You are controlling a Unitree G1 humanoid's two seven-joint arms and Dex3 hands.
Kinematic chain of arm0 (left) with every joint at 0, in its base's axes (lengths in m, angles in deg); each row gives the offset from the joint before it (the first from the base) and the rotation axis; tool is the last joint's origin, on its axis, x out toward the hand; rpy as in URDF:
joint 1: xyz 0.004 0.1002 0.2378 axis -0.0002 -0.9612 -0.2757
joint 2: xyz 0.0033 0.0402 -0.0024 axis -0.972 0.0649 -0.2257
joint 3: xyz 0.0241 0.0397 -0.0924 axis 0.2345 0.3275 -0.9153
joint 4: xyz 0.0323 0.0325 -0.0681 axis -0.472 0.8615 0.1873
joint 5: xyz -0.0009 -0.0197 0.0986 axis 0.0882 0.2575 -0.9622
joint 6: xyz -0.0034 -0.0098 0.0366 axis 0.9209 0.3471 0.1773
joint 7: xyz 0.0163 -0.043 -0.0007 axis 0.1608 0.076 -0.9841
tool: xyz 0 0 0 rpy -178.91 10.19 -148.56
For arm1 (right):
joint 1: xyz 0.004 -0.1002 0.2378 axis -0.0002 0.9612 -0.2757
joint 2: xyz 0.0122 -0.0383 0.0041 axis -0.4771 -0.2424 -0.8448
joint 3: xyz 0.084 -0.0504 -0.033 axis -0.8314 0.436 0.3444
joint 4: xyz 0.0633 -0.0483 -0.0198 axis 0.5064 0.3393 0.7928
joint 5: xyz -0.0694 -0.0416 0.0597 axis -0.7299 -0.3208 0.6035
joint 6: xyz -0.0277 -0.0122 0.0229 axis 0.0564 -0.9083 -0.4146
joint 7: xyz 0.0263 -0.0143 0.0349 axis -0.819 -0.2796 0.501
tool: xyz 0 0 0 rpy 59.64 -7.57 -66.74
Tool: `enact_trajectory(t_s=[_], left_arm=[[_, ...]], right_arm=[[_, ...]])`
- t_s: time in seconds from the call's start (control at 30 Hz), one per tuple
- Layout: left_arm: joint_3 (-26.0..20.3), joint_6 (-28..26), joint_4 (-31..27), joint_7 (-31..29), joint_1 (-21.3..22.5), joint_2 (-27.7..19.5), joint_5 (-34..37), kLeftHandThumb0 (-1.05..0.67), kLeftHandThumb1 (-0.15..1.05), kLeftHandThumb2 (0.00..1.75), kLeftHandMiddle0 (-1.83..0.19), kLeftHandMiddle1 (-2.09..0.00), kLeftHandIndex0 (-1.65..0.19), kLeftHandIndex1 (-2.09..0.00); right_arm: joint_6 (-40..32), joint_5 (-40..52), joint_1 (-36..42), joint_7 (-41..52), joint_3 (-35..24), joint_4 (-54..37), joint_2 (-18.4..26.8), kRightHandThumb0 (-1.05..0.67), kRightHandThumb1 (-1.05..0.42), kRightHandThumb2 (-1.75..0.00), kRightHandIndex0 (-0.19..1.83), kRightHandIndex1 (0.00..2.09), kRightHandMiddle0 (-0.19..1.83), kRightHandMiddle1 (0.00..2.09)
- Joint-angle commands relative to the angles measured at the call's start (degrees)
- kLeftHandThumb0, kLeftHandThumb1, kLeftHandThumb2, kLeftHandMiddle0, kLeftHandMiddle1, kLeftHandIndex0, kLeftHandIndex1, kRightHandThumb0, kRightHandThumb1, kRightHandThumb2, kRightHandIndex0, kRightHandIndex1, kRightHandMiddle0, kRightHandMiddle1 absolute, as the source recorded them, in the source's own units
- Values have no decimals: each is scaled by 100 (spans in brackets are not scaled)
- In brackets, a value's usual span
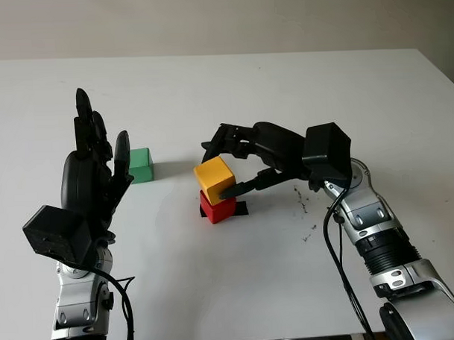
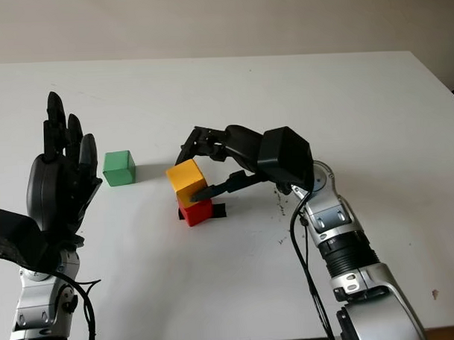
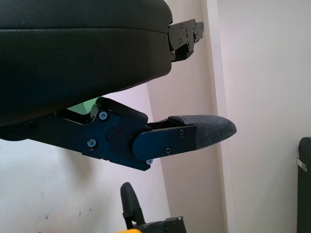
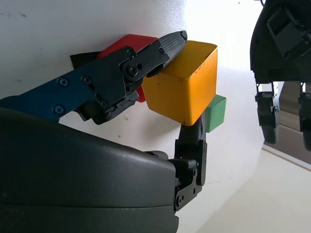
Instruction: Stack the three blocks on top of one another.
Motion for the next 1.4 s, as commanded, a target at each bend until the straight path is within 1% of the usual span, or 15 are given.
enact_trajectory(t_s=[0.0, 0.63, 1.03, 1.2, 1.37], left_arm=[[7, 19, -105, 5, -35, -12, 8, -67, 105, 52, 17, -6, 19, -3], [13, 10, -121, -2, -34, -26, -4, -67, 105, 53, 17, -5, 19, -4], [-1, 63, -89, -27, -37, -45, -16, -67, 105, 53, 17, -5, 19, -4], [-6, 3, -117, 25, -41, -22, -16, -67, 105, 52, 17, -6, 19, -5], [-10, 24, -99, 6, -28, -24, 18, -67, 105, 53, 17, -5, 19, -5]], right_arm=[[35, -16, -25, -17, -11, 64, -17, -46, -96, -5, 28, 3, 34, 155], [97, -175, -80, -7, 15, 205, 60, -47, -96, -5, 28, 4, 34, 155], [-35, -269, -101, 24, 11, 191, 82, -48, -96, -5, 25, 3, 33, 151], [-281, -310, -123, 65, 26, 110, 135, -52, -91, -4, 20, 2, 19, 131], [-161, -489, -153, 121, 132, 93, 257, -61, -85, -5, 8, 1, 6, 87]])
